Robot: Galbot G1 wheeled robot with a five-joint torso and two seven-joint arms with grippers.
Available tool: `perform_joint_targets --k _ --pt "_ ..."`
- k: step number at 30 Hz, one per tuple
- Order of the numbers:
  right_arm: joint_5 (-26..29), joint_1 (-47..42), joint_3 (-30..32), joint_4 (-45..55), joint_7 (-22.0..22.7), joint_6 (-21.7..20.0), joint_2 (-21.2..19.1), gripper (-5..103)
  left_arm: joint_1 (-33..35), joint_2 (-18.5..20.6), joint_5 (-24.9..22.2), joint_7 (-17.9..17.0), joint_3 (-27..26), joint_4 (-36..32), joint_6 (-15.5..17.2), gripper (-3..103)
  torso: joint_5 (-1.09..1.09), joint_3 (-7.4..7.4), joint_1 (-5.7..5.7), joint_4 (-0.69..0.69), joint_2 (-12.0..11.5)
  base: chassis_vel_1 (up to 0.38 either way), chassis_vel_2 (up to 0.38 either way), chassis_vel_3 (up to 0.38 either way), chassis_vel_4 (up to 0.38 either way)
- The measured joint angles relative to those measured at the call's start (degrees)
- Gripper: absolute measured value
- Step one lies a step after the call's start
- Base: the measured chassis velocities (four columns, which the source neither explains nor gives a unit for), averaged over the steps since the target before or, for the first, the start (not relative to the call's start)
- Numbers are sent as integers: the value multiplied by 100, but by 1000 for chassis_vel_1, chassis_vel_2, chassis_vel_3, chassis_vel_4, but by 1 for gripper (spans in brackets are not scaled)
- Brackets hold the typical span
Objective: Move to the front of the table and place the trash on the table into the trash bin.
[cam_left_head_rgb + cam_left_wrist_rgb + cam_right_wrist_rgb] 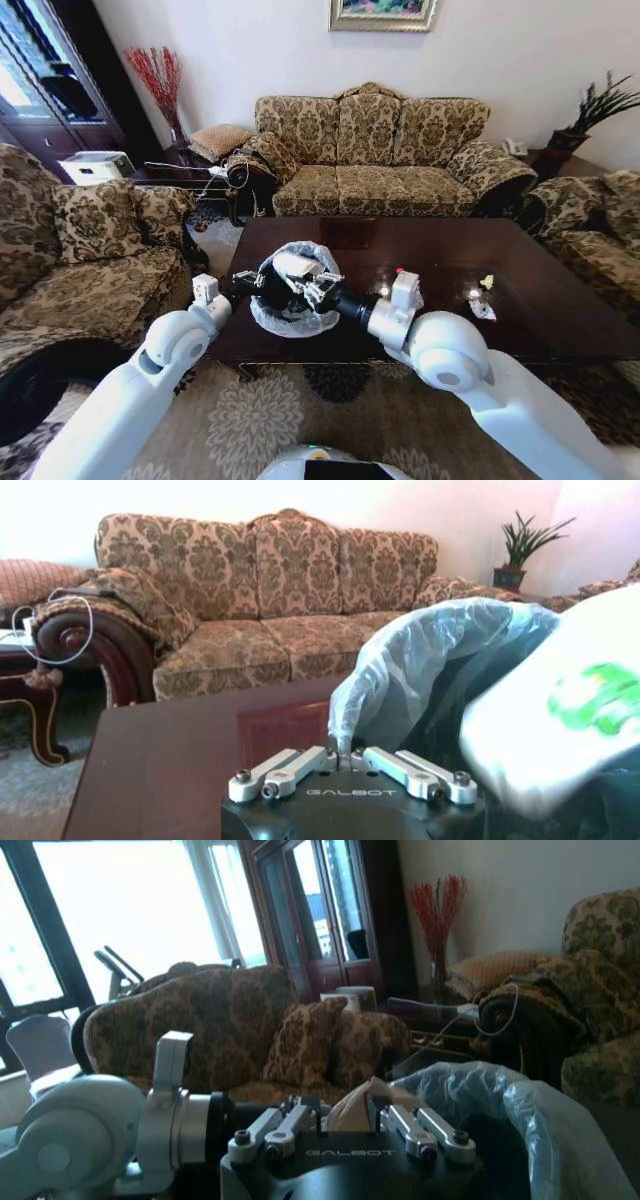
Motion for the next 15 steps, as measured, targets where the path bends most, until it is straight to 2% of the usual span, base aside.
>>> perform_joint_targets --k 2,4,8,9,10,12,13,15 --pt "-55 23 -101 -120 -12 253 64 37 27 -2 0 -10 -30 -14 0 1 1 0 0 1 0 0 0 0 0" --pt "-81 41 -106 -167 -33 311 95 37 35 2 -3 -17 -41 -16 0 1 0 0 0 1 0 0 0 0 0" --pt "-84 64 70 -228 -82 425 124 58 11 -8 -19 -37 -50 -24 0 1 0 0 0 1 0 0 0 0 0" --pt "-84 64 70 -228 -82 425 124 58 11 -8 -19 -37 -50 -24 0 1 0 0 0 1 0 0 0 0 0" --pt "-79 60 157 -232 -99 527 131 63 -1 -24 -22 -41 -51 -25 -1 1 0 0 0 1 0 0 0 0 0" --pt "-77 55 238 -233 -102 635 140 63 -7 -39 -22 -42 -58 -24 -5 1 1 0 0 0 0 0 0 0 0" --pt "-195 14 624 -290 169 1062 161 80 -5 -168 7 -47 -145 40 -88 1 1 0 0 1 0 0 0 0 0" --pt "-655 -190 923 -489 690 1362 146 90 9 -371 -8 -84 -272 86 -186 1 0 0 0 1 0 0 0 0 0"
